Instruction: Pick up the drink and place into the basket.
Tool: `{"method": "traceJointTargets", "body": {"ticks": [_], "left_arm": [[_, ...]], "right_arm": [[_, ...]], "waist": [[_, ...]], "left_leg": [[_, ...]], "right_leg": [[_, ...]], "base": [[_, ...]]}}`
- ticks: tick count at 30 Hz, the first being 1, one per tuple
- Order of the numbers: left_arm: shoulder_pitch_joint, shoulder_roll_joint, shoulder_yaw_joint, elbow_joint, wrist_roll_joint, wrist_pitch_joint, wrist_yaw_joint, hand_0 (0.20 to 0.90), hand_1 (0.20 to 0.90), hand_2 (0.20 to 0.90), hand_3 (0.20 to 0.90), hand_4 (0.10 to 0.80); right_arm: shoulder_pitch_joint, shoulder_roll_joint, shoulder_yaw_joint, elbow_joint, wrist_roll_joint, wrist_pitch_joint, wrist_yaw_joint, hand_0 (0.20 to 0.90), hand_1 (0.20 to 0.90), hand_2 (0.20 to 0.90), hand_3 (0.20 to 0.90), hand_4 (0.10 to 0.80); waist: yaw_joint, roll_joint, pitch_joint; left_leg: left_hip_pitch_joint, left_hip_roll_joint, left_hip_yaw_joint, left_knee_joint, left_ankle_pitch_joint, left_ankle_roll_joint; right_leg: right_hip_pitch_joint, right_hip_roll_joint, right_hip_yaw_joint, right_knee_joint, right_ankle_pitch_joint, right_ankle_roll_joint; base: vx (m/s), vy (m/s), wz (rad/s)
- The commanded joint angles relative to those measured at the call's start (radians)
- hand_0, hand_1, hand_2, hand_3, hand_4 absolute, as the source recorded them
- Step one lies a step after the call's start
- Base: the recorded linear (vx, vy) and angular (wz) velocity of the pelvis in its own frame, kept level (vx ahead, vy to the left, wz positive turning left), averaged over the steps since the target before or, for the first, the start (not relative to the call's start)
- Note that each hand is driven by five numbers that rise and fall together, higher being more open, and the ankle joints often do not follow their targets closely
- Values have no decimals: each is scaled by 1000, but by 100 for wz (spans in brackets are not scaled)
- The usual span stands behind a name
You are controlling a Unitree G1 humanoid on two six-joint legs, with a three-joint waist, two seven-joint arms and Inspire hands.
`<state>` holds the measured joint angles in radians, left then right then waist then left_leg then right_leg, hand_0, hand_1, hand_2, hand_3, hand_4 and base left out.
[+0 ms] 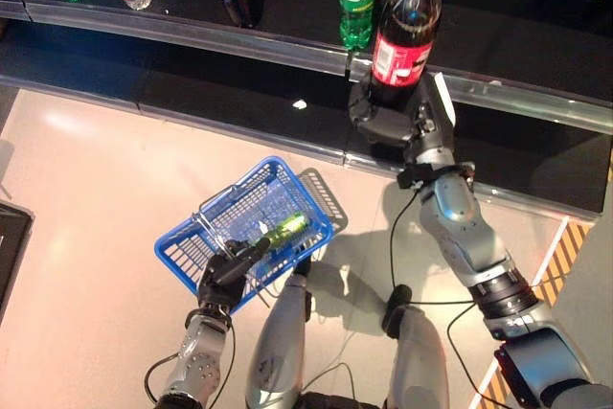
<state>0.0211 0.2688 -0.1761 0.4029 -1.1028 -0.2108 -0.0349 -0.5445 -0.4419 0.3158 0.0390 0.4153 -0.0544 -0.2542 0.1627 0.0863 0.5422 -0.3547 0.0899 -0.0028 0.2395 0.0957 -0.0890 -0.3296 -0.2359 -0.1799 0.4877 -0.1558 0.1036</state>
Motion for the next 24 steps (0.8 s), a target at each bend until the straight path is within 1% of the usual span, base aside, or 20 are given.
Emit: {"method": "traceJointTargets", "body": {"ticks": [1,4,5,8,11,15,18,19,24], "left_arm": [[23,72,84,-291,52,-162,-97,300,300,300,200,100],[27,80,88,-334,62,-153,-101,300,300,300,200,100],[26,89,85,-369,69,-144,-106,300,300,300,200,100],[28,98,79,-418,74,-129,-124,300,300,300,200,100],[16,119,52,-515,81,-102,-174,300,300,300,200,100],[4,136,21,-587,67,-95,-245,300,300,300,200,100],[-18,156,-7,-651,51,-85,-307,300,300,300,200,100],[-30,165,-16,-674,38,-83,-345,300,300,300,200,100],[-71,195,-49,-742,34,-88,-404,300,300,300,200,100]], "right_arm": [[-130,46,-34,-303,2,-136,71,300,300,300,200,100],[-108,58,-9,-333,8,-122,100,300,300,300,200,100],[-102,61,17,-346,16,-113,112,300,300,300,200,100],[-97,69,46,-352,26,-103,122,300,300,300,200,100],[-97,84,99,-348,32,-86,118,300,300,300,200,100],[-94,99,132,-336,41,-69,108,300,300,300,200,100],[-88,117,170,-301,45,-59,91,300,300,300,200,100],[-84,121,187,-277,51,-43,88,300,300,300,200,100],[-65,136,228,-189,56,-41,73,300,300,300,200,100]], "waist": [[11,-15,-80],[15,-21,-88],[21,-22,-93],[28,-23,-97],[41,-24,-104],[46,-24,-108],[51,-21,-113],[52,-21,-115],[57,-18,-114]], "left_leg": [[32,-17,-32,101,-39,24],[39,-15,-36,101,-41,23],[45,-14,-40,100,-41,22],[52,-14,-47,97,-42,21],[65,-16,-59,90,-42,21],[72,-18,-67,90,-44,21],[78,-19,-72,89,-46,21],[80,-19,-74,89,-47,21],[84,-21,-80,81,-47,20]], "right_leg": [[122,15,-58,-99,67,-84],[137,16,-63,-105,66,-83],[146,16,-67,-108,66,-83],[159,17,-72,-113,66,-83],[185,17,-83,-128,68,-81],[201,17,-88,-138,70,-81],[211,15,-91,-141,70,-79],[215,14,-93,-142,70,-78],[225,7,-106,-148,72,-74]], "base": [[8,-32,12],[10,-23,2],[14,-30,1],[19,-37,11],[30,-39,8],[28,-20,10],[42,-10,7],[32,-6,5],[15,-13,7]]}}
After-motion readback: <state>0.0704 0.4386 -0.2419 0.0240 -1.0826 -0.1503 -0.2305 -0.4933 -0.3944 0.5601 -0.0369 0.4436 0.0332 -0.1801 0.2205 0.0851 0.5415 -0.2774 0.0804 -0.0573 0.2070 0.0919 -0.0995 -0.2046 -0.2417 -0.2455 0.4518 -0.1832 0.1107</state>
